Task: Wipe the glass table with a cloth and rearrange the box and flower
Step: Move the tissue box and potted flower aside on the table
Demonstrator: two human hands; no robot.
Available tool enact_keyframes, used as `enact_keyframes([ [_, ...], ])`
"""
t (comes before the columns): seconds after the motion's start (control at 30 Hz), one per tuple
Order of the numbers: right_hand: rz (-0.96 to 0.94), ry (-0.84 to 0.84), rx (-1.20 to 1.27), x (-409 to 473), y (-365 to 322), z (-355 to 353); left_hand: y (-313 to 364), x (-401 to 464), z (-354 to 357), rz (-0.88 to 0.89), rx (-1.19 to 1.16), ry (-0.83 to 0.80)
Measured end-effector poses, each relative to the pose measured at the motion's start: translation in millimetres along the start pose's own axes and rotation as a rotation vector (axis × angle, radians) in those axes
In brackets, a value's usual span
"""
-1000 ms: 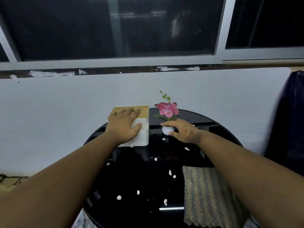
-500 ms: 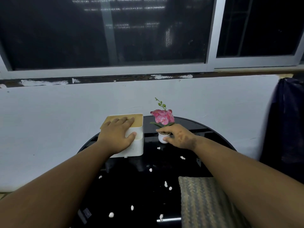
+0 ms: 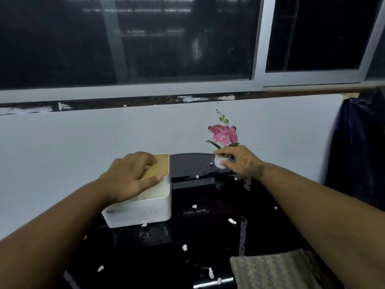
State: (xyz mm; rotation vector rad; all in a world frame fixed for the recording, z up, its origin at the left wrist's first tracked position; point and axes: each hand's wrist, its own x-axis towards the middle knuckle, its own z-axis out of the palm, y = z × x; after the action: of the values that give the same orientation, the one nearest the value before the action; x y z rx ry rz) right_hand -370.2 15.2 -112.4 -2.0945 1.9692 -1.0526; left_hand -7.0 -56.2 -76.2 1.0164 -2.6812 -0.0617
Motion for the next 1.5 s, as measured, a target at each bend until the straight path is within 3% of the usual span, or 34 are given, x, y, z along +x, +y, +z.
enact_keyframes([
  [0.3, 0.028, 0.060, -0.004, 42, 26, 12, -4, 2, 6, 0.027, 0.018, 0.044],
  [0.87, 0.095, -0.072, -0.036, 71, 39, 28, -4, 4, 6, 0.044, 0.015, 0.033],
  [1.5, 0.092, -0.085, -0.056, 69, 34, 40, -2, 3, 5, 0.034, 0.018, 0.031],
])
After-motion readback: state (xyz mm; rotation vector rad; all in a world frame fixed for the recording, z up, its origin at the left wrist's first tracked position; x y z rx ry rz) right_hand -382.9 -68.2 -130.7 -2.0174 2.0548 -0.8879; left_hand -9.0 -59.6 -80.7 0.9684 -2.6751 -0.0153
